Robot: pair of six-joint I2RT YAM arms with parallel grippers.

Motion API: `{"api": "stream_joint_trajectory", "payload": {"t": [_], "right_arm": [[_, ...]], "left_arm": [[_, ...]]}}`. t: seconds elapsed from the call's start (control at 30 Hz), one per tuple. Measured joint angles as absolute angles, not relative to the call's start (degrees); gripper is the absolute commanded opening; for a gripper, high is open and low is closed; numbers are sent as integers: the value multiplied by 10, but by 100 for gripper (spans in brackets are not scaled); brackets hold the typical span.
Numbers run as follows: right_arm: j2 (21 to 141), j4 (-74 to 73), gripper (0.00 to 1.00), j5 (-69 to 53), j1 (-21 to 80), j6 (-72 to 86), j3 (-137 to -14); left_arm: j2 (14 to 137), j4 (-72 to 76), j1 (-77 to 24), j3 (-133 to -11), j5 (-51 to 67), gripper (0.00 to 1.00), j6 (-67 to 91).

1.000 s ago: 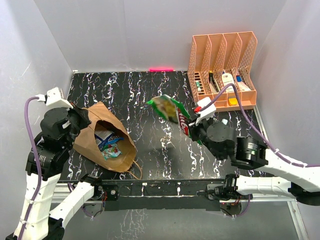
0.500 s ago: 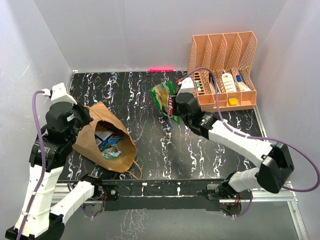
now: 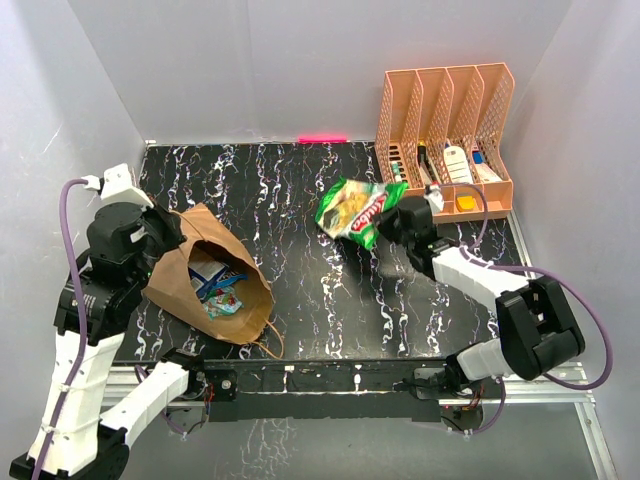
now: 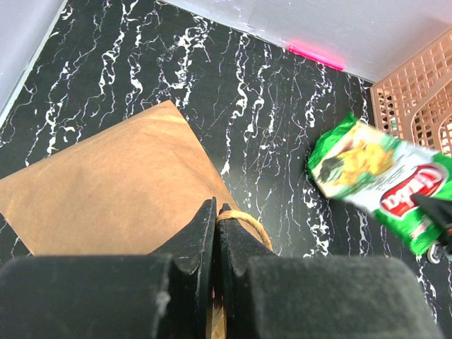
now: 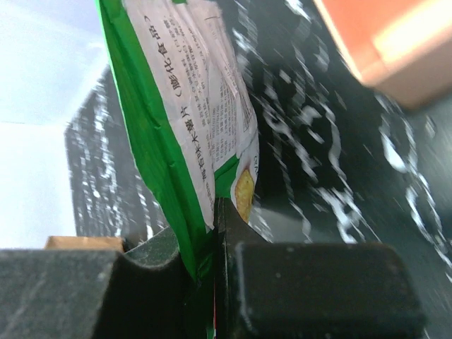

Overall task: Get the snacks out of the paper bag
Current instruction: Place the snack at the center of the board.

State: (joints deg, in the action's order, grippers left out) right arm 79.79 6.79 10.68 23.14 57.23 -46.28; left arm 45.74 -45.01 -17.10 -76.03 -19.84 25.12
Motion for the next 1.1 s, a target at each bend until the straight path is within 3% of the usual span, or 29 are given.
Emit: {"api": "stream_joint_trajectory", "payload": {"t": [0.27,0.57,0.97,1.1], "right_arm": [[754,71,8,108,231,653,-312],[722,77,19,121,217,659,-229],[622,25,41,117,212,618,-155],[559,-31,57,119,209,593,-147]], "left_arm": [[439,-447,-171,-750,-172,0,251],[420,-456,-201,-741,-152,0,272],[397,-496,-281,-741,-201,0,302],[376,-498,-283,-740,-205,0,307]]}}
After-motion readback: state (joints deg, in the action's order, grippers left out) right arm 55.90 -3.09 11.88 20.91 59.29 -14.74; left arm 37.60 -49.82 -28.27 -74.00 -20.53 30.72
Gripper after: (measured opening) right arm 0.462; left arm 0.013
